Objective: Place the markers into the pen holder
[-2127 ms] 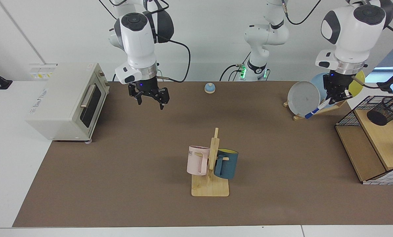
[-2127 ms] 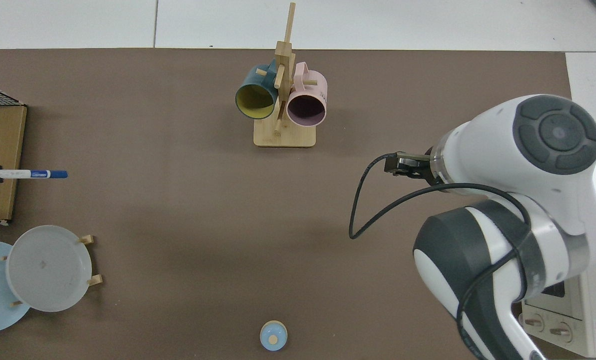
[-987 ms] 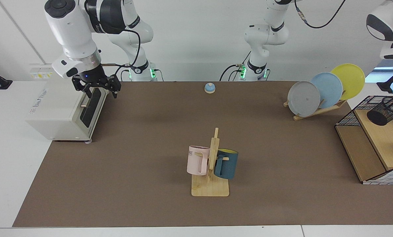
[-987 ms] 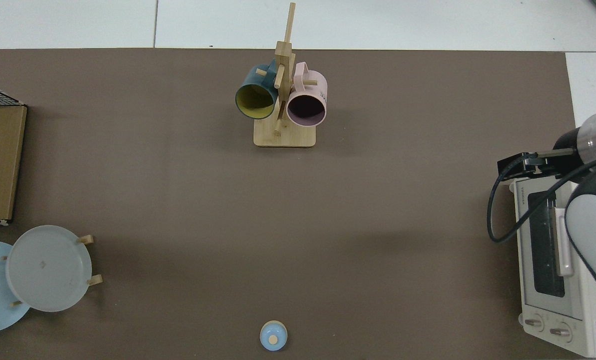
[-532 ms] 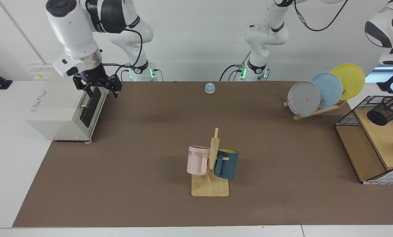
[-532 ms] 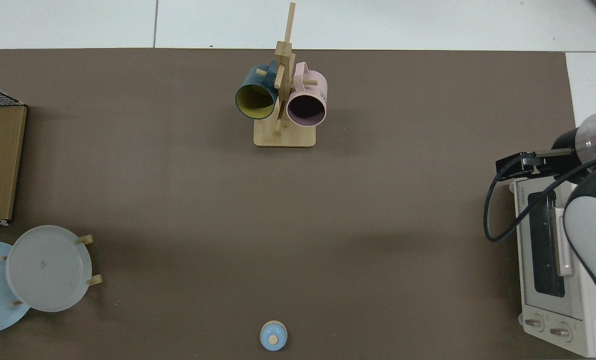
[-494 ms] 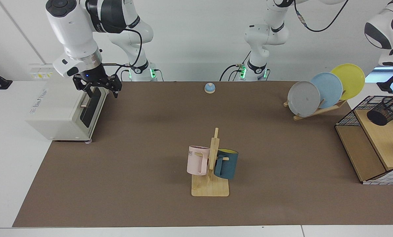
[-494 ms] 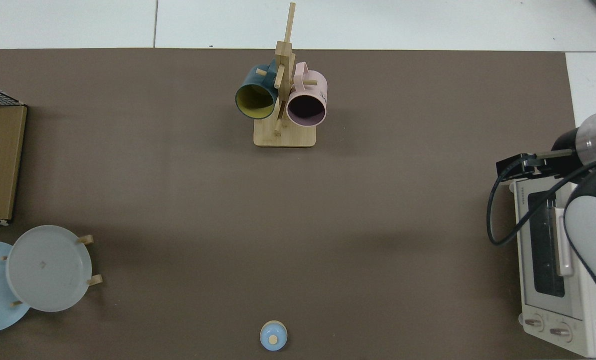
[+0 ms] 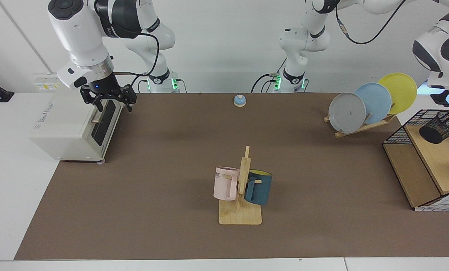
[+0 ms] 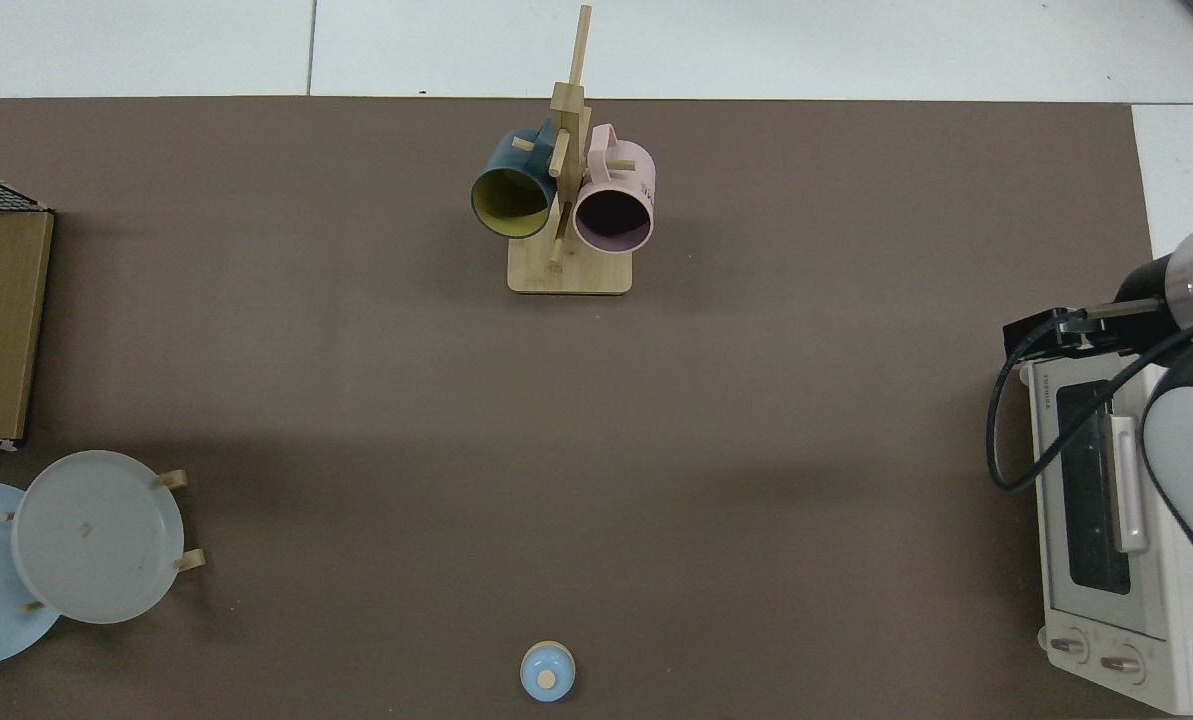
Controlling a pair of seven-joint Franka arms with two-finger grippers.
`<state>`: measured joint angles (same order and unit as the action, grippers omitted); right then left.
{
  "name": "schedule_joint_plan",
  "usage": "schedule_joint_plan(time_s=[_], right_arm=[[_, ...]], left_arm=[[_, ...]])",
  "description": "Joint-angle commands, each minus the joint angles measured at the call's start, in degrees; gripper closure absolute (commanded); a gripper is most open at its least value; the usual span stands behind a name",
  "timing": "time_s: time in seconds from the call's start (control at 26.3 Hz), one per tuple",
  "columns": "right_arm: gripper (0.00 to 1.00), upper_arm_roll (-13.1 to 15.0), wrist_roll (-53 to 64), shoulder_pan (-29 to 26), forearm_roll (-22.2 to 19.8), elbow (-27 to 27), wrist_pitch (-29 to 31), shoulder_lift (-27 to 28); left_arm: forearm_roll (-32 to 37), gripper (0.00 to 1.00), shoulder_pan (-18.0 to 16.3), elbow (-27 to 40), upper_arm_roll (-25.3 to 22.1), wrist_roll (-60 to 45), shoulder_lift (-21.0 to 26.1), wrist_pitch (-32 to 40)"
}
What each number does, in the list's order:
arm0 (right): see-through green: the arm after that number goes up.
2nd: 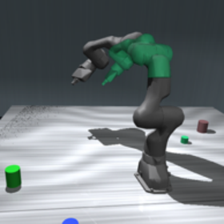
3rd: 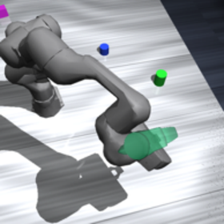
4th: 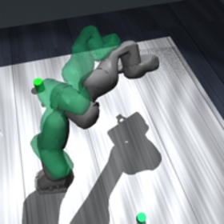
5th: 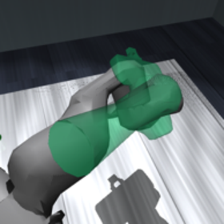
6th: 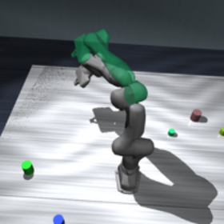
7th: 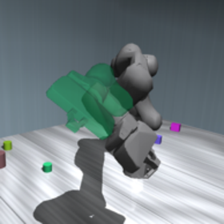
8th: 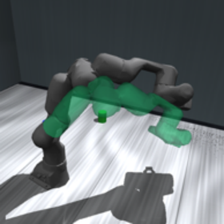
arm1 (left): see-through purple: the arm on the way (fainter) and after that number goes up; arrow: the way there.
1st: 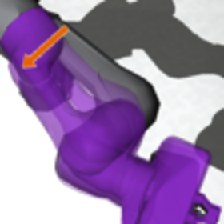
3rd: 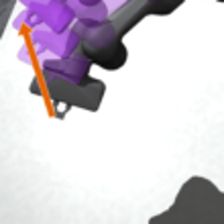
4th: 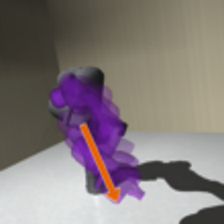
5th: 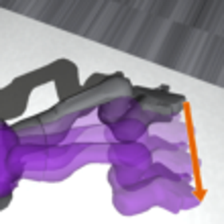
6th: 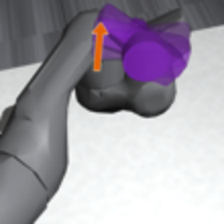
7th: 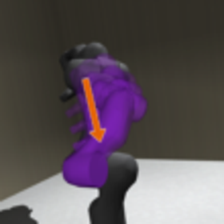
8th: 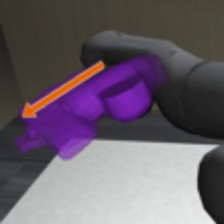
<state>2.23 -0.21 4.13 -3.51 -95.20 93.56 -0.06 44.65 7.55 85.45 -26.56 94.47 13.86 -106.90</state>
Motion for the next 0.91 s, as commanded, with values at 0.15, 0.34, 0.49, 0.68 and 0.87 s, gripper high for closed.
schedule_joint_plan(time_s=[0.15,0.34,0.49,0.68,0.87], right_arm=[[0.0,-0.56,2.06,-1.23,5.62,-1.21,-0.48,-1.17],[0.0,-0.56,1.88,-1.15,5.36,-1.39,-0.39,-1.18],[0.0,-0.56,1.88,-1.15,4.56,-1.39,-0.13,-1.17],[0.0,-0.56,2.15,-0.88,3.95,-1.39,0.31,-1.17],[0.0,-0.56,2.24,-0.53,1.14,-1.48,1.1,-1.18]], left_arm=[[1.23,0.0,-0.25,-0.02,0.37,-3.68,0.73,2.4],[1.06,0.0,0.54,-0.28,0.99,-4.9,0.82,5.21],[0.26,0.0,0.8,-1.33,3.0,-7.19,0.82,7.58],[-1.31,0.0,0.63,-4.23,9.06,-11.93,0.82,13.9],[-8.07,0.0,0.54,-4.5,12.94,-20.62,0.47,16.99]])
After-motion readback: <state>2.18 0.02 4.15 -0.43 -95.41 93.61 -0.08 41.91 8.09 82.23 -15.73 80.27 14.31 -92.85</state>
